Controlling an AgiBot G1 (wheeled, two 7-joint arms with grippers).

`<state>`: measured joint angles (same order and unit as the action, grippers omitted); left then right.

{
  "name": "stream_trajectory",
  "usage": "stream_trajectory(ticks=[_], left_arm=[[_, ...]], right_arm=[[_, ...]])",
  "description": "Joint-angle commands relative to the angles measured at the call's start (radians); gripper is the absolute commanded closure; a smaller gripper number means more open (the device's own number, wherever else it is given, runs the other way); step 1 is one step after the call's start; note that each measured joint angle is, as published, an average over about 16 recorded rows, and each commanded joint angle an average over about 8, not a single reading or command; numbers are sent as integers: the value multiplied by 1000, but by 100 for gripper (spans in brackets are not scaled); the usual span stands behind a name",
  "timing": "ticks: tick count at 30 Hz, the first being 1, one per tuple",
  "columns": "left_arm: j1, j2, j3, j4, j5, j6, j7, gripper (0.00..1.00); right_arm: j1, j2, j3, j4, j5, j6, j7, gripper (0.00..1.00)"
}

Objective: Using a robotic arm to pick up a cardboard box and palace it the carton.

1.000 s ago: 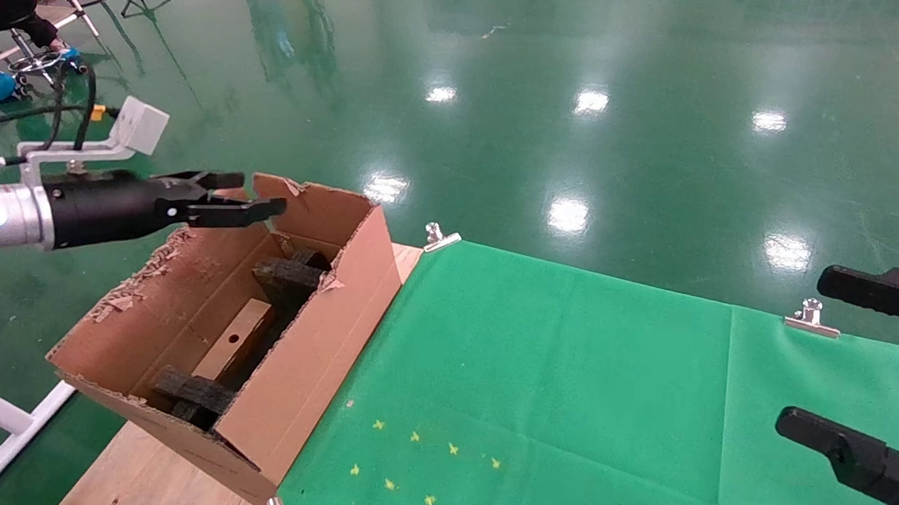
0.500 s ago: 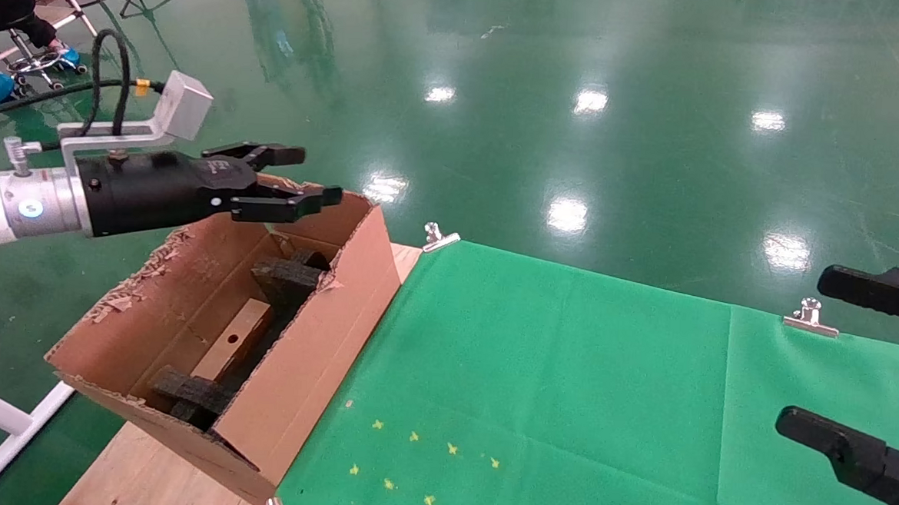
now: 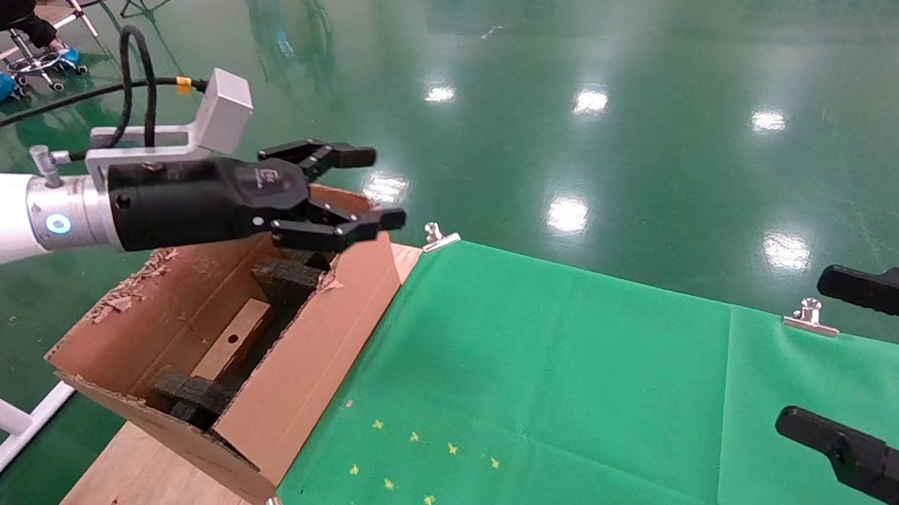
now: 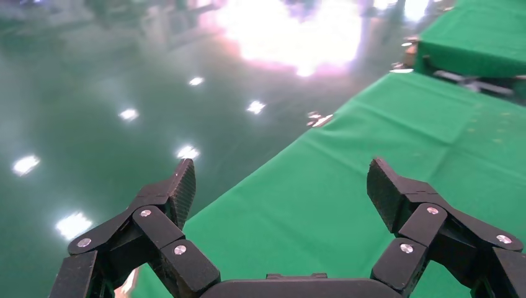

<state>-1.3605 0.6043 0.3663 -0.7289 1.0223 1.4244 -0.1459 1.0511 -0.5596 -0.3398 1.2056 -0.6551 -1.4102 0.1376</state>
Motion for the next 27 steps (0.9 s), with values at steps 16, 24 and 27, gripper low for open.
stream_trajectory(ticks=[16, 24, 27], left_arm=[[183, 4, -55, -355, -187, 46, -27, 0], [265, 6, -80, -515, -271, 66, -39, 0], [290, 7, -88, -564, -296, 73, -42, 0]], right_arm=[[0, 0, 0, 0, 0, 0, 0, 0], [0, 0, 0, 0, 0, 0, 0, 0], [0, 0, 0, 0, 0, 0, 0, 0]])
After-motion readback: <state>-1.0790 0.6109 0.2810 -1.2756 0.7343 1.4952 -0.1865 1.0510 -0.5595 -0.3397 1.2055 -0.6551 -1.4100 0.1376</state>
